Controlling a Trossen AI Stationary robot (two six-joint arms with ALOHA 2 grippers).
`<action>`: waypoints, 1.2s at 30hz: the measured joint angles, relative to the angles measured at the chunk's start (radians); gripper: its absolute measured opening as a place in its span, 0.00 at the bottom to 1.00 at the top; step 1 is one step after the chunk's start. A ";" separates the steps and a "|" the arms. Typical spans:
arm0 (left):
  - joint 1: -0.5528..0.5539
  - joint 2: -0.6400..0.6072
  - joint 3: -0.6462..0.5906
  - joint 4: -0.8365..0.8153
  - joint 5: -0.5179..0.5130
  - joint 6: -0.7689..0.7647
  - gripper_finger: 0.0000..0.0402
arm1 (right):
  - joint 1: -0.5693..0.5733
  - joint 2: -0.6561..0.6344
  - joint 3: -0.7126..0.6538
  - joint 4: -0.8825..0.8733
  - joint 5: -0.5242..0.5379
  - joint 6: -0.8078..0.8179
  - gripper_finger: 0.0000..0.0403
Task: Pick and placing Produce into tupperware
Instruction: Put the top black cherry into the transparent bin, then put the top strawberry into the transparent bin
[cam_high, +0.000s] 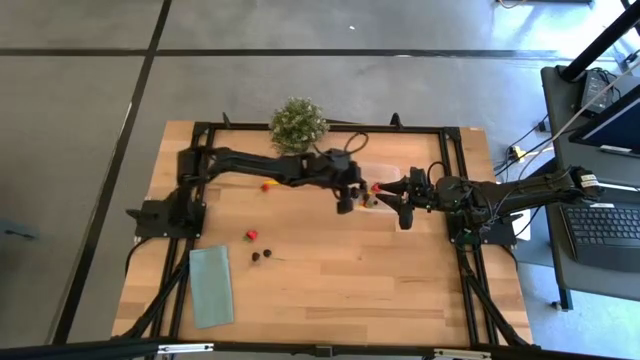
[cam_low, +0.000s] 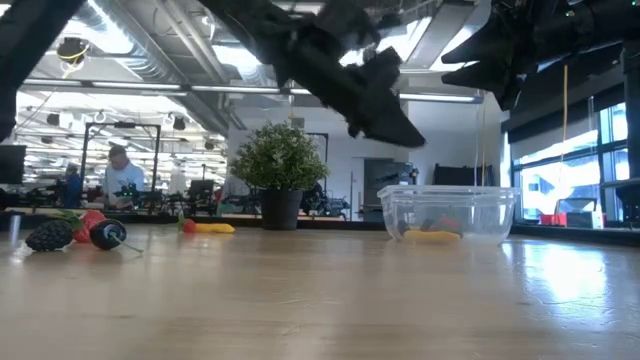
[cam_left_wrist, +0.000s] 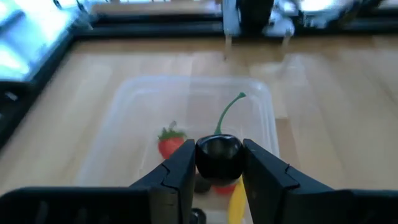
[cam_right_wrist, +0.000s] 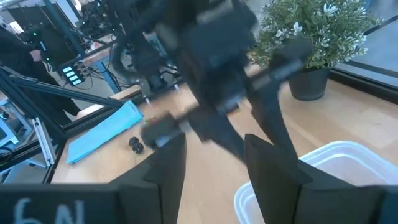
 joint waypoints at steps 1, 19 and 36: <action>-0.002 0.023 0.016 -0.007 0.001 0.000 0.26 | 0.000 0.000 0.000 0.000 0.000 0.002 0.41; -0.002 0.113 0.061 -0.043 -0.050 -0.002 0.39 | 0.000 0.000 0.000 0.000 0.000 0.005 0.41; 0.149 -0.363 -0.113 -0.362 -0.008 -0.112 0.36 | 0.000 0.001 0.000 0.001 0.000 0.031 0.41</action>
